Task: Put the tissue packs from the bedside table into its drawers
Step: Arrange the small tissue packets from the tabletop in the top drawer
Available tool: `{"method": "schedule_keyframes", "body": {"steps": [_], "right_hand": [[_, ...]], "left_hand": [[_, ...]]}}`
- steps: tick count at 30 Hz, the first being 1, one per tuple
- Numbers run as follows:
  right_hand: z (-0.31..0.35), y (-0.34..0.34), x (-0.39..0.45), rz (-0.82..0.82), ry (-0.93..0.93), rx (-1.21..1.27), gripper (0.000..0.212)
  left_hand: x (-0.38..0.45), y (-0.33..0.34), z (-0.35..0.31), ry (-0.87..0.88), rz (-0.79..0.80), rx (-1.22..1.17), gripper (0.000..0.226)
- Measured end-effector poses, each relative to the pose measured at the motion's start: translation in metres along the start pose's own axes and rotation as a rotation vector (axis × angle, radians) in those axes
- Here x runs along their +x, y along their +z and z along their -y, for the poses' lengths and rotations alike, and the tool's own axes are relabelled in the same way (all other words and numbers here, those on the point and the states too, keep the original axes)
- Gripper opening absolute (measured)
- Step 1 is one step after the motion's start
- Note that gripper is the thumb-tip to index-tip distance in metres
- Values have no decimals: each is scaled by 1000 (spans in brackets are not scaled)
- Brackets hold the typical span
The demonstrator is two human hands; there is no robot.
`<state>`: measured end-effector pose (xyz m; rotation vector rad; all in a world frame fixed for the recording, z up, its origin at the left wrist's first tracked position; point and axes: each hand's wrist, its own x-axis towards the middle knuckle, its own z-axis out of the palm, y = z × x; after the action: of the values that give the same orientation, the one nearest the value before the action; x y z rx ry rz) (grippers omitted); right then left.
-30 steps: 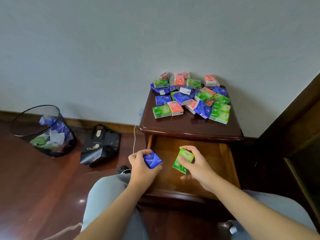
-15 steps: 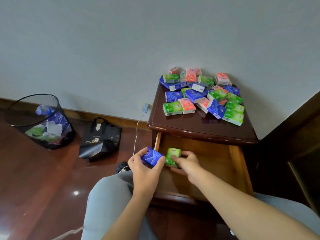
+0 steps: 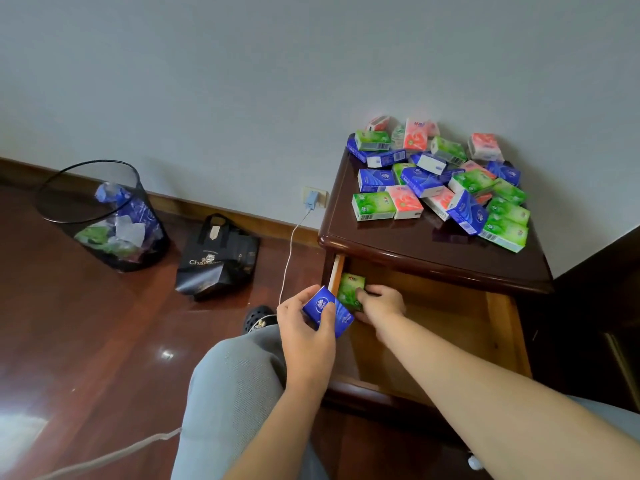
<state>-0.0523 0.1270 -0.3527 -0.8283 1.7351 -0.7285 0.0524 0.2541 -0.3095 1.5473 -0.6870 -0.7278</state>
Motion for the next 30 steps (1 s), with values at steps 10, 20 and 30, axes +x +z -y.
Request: {"method": "schedule_keyframes", "body": {"steps": [10,20,30], "right_hand": [[12,-57,-55,428,-125,-156,29],[-6,-92,-54,324,-115,-105,43],[-13,-82,-3,-2,-141,-154,54]], "left_hand": [[-1,2,-10,19,51,122,24],[-5,18,-3,241,353,359,36],[20,33,13,577,627,1330,61]]}}
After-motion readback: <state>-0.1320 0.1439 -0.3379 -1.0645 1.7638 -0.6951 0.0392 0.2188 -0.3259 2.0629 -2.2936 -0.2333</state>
